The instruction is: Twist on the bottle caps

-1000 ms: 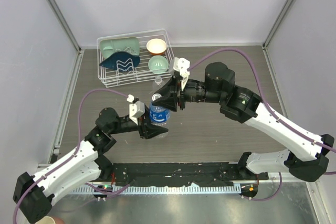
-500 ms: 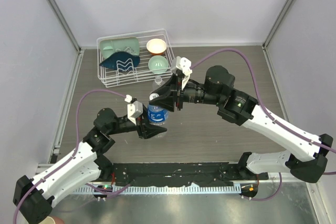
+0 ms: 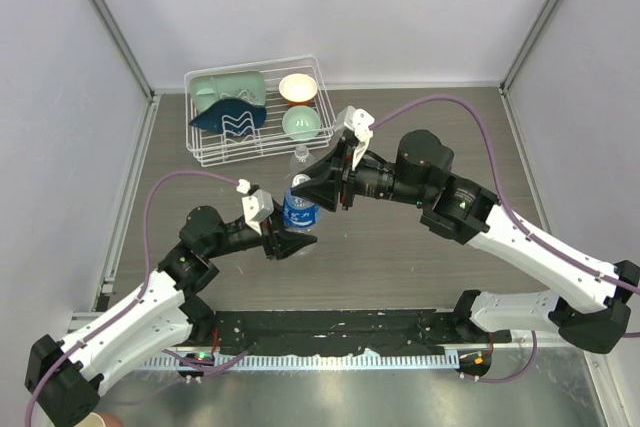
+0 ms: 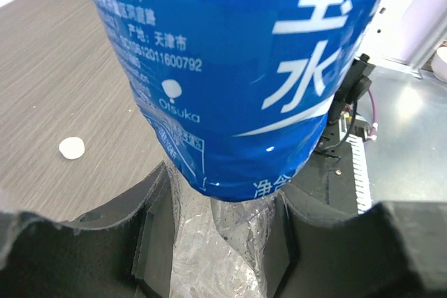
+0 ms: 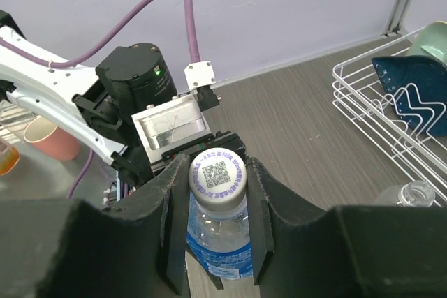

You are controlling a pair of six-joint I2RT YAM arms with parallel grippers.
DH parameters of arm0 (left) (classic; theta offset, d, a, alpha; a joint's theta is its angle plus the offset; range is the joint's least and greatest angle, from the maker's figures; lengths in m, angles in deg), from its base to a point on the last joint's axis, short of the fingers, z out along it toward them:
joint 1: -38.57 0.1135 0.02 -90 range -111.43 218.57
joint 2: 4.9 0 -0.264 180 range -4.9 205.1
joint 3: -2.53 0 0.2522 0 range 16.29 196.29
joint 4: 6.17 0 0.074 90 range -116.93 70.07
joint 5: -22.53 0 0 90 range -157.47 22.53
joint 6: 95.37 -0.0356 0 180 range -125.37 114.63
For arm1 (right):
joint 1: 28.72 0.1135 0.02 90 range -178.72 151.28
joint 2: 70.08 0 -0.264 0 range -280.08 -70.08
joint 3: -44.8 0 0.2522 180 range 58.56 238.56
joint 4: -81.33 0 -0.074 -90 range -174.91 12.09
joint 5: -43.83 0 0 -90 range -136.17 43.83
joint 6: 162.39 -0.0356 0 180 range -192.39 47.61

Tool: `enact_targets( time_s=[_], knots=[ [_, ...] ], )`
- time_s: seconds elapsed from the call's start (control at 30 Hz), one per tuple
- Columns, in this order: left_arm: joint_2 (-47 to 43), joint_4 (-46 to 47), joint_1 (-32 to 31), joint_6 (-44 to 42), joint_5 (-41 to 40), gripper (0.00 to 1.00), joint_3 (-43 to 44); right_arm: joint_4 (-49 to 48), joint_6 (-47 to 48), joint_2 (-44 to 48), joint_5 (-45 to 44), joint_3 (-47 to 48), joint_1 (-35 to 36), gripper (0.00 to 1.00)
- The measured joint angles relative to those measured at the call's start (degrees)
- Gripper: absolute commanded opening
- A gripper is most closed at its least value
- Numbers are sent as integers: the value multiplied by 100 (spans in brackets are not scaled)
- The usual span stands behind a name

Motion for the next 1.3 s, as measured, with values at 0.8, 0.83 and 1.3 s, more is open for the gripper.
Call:
enact_targets(
  time_s=[0.8, 0.83, 1.3],
  knots=[
    [151, -48, 72, 13, -892, 0, 0, -24, -332, -295, -2387, 68, 614, 21],
    [149, -48, 83, 35, -802, 0, 0, 55, -321, -295, -2389, 111, 625, 22],
    [138, -173, 146, -57, -186, 0, 0, 470, -181, -345, -2173, 330, 651, 12]
  ],
)
